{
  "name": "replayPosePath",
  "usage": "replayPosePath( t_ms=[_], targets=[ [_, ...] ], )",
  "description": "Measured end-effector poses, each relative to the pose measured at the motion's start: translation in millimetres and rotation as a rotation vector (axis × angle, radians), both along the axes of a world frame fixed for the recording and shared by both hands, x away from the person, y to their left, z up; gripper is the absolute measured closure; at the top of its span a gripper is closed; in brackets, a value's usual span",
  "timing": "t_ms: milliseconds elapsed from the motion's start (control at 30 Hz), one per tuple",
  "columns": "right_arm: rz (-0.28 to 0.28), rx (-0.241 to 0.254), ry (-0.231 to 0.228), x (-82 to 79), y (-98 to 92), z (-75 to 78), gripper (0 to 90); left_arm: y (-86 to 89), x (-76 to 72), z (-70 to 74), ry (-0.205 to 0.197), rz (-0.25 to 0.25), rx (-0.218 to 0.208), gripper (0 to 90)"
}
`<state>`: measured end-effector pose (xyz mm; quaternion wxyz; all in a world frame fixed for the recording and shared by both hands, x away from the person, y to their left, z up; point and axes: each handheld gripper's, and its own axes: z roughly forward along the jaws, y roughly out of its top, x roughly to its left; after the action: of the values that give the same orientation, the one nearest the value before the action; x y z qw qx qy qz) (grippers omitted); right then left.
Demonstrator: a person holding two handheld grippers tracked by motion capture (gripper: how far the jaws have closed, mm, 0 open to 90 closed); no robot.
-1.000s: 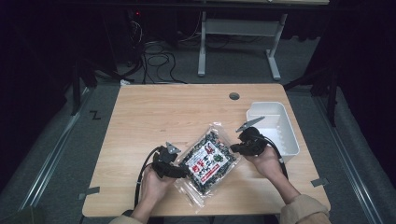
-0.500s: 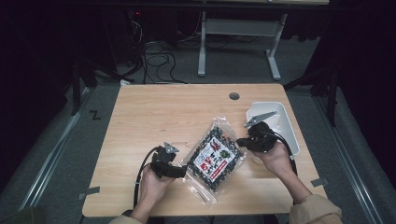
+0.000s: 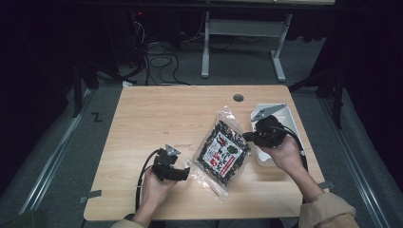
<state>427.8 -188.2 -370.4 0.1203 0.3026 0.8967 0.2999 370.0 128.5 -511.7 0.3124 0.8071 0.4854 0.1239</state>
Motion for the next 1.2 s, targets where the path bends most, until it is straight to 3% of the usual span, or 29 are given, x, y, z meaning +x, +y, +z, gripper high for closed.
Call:
replayPosePath(
  t_ms=[733, 1200],
  targets=[
    [0.022, -0.05, -0.087, 6.2, 9.6, 44.4, 90.0, 1.6, 0.2, -1.3, 0.013, -0.01, -0.011, 21.6],
    [-0.033, -0.046, -0.141, 11.6, -2.7, 73.0, 90.0, 0.8, -0.7, -1.2, 0.01, -0.022, -0.017, 22.6]
  ],
)
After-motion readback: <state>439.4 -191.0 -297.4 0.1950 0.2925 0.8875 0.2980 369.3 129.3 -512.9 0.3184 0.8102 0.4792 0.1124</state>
